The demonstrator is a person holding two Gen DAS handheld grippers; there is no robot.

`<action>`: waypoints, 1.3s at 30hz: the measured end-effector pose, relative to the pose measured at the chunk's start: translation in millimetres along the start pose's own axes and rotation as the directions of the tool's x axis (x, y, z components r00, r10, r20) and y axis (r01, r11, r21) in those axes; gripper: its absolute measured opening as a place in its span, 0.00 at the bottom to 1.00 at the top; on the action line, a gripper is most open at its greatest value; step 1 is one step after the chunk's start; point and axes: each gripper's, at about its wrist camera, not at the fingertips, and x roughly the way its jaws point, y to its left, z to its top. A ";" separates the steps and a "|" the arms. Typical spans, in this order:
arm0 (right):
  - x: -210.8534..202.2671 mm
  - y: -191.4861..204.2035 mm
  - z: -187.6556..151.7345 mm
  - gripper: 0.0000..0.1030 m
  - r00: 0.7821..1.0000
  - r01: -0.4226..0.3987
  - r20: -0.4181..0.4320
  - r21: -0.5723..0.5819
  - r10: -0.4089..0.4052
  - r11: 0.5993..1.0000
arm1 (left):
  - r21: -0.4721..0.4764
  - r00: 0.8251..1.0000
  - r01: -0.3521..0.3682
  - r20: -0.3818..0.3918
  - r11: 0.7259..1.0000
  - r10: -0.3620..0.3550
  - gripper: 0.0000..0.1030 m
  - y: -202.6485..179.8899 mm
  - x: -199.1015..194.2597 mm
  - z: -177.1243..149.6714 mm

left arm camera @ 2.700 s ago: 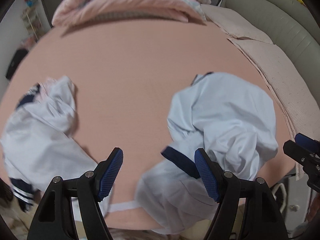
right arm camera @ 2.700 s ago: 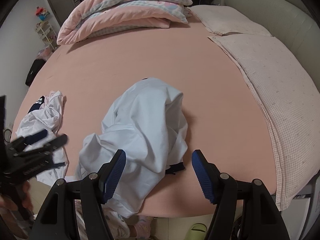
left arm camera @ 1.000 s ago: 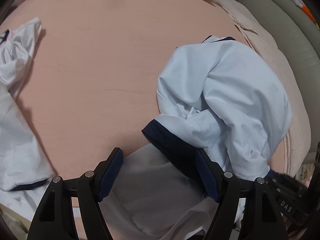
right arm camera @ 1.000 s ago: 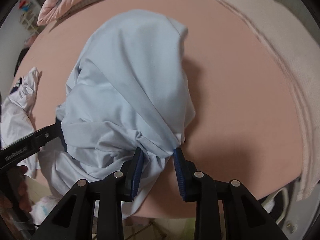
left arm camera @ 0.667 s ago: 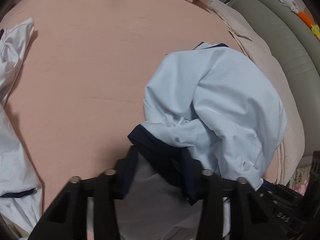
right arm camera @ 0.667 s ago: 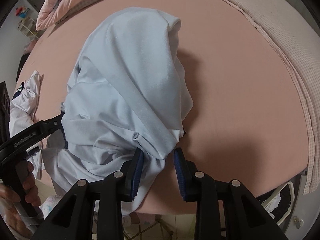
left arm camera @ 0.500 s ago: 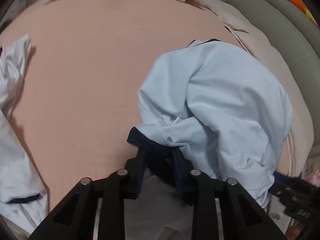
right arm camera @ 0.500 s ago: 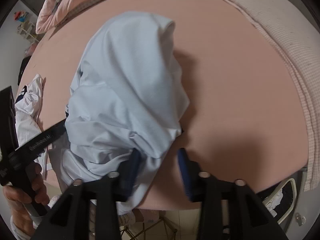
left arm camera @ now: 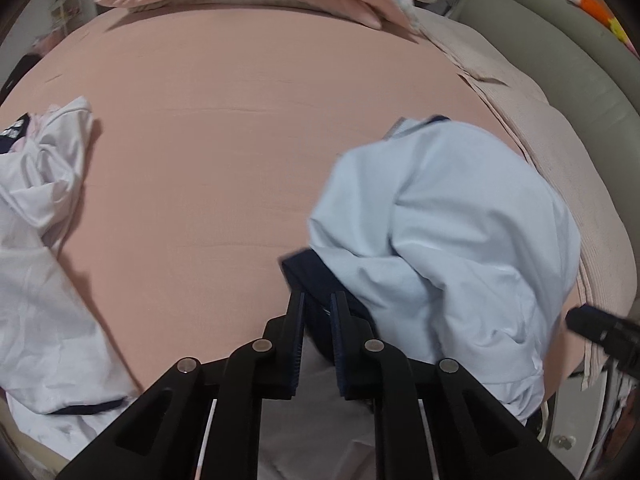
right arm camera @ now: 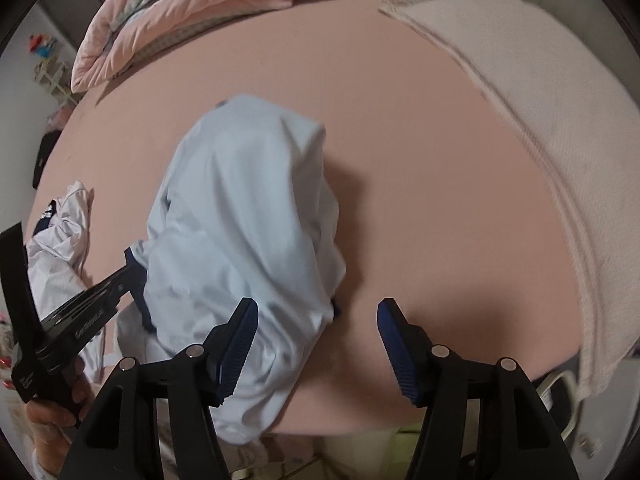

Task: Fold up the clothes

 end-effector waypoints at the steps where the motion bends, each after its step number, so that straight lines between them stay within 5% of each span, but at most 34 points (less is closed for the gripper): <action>1: -0.4 6.5 4.5 0.60 1.000 0.005 0.004 -0.008 -0.005 1.000 | -0.009 1.000 0.002 0.001 1.000 -0.002 0.10 4.3 -2.1 1.3; 8: -1.0 55.8 36.4 0.60 0.999 0.030 0.025 -0.058 -0.029 0.998 | -0.079 0.996 0.060 -0.064 0.995 -0.065 0.10 3.0 15.3 21.5; 14: 9.3 84.6 77.8 0.60 0.999 0.037 0.039 -0.143 -0.031 0.989 | -0.142 0.987 0.027 -0.155 0.990 -0.049 0.15 0.7 33.6 31.7; 21: 32.7 100.6 105.0 0.60 0.997 0.079 0.019 -0.192 -0.076 0.978 | -0.171 0.981 0.034 -0.180 0.985 -0.065 0.53 -7.1 47.7 34.0; 28: 29.7 86.0 128.5 0.60 0.999 0.005 0.036 -0.116 -0.001 0.993 | -0.262 0.972 0.101 -0.179 0.960 -0.151 0.54 1.6 53.9 42.5; 35: 50.9 92.0 159.1 0.60 0.999 -0.006 0.047 -0.134 0.012 0.991 | -0.264 0.967 0.146 -0.163 0.953 -0.194 0.54 -7.4 53.2 45.4; 39: 81.0 88.2 163.8 0.60 1.000 0.009 -0.016 -0.113 -0.010 0.994 | -0.222 0.966 0.173 -0.151 0.960 -0.210 0.54 -11.4 57.1 40.8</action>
